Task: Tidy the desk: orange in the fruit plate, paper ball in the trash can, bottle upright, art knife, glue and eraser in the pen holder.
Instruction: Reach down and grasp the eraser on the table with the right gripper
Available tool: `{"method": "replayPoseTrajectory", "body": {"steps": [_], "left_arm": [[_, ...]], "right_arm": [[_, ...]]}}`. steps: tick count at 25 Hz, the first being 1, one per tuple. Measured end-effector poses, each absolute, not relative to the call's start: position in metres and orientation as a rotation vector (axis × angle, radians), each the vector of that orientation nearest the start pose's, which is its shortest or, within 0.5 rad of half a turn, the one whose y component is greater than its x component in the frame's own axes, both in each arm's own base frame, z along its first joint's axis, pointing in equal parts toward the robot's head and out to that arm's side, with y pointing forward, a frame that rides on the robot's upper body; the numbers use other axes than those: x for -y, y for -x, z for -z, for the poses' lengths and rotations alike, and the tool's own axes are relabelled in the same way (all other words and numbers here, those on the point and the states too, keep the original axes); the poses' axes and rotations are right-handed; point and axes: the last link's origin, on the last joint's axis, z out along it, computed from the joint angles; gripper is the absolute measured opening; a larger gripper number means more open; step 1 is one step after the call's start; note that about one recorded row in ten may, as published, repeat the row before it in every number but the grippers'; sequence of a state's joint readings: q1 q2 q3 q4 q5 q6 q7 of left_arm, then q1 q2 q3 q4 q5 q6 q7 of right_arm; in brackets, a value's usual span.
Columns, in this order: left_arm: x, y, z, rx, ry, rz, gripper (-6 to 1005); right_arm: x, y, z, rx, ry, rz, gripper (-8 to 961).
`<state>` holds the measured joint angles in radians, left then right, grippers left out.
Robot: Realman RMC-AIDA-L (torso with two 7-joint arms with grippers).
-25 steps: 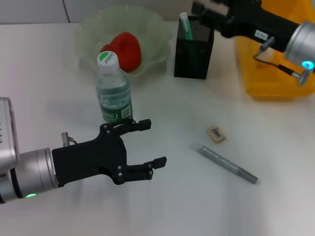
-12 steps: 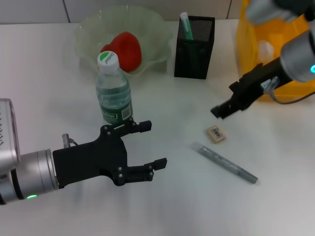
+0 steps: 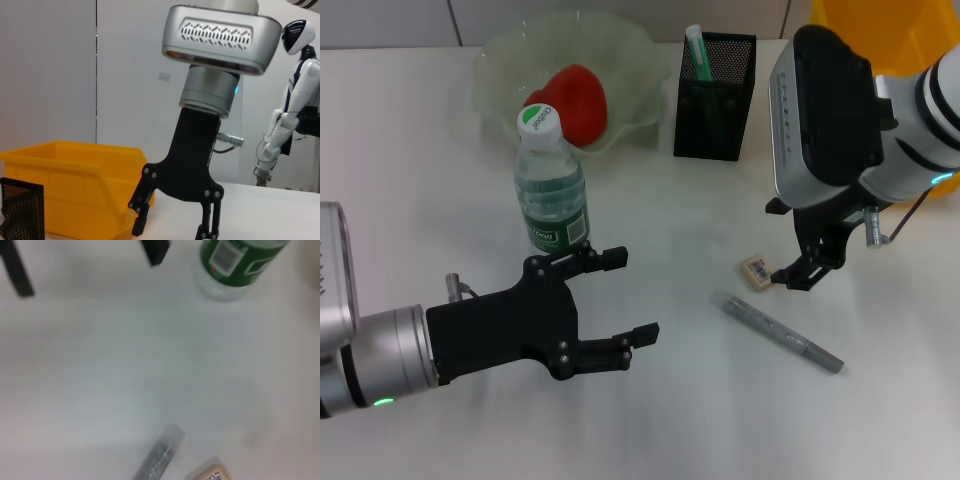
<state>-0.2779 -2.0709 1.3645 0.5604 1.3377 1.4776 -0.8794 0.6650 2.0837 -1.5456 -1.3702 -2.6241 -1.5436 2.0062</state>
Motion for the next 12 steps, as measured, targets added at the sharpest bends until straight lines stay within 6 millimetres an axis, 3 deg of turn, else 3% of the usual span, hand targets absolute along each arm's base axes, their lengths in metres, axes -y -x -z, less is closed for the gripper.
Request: {"method": "replayPoseTrajectory", "body": {"steps": [12], "left_arm": [[-0.254,0.265,0.057,0.226,2.720,0.916,859]], "right_arm": [[-0.368,-0.162,0.046,0.164,2.879,0.825,817]]}}
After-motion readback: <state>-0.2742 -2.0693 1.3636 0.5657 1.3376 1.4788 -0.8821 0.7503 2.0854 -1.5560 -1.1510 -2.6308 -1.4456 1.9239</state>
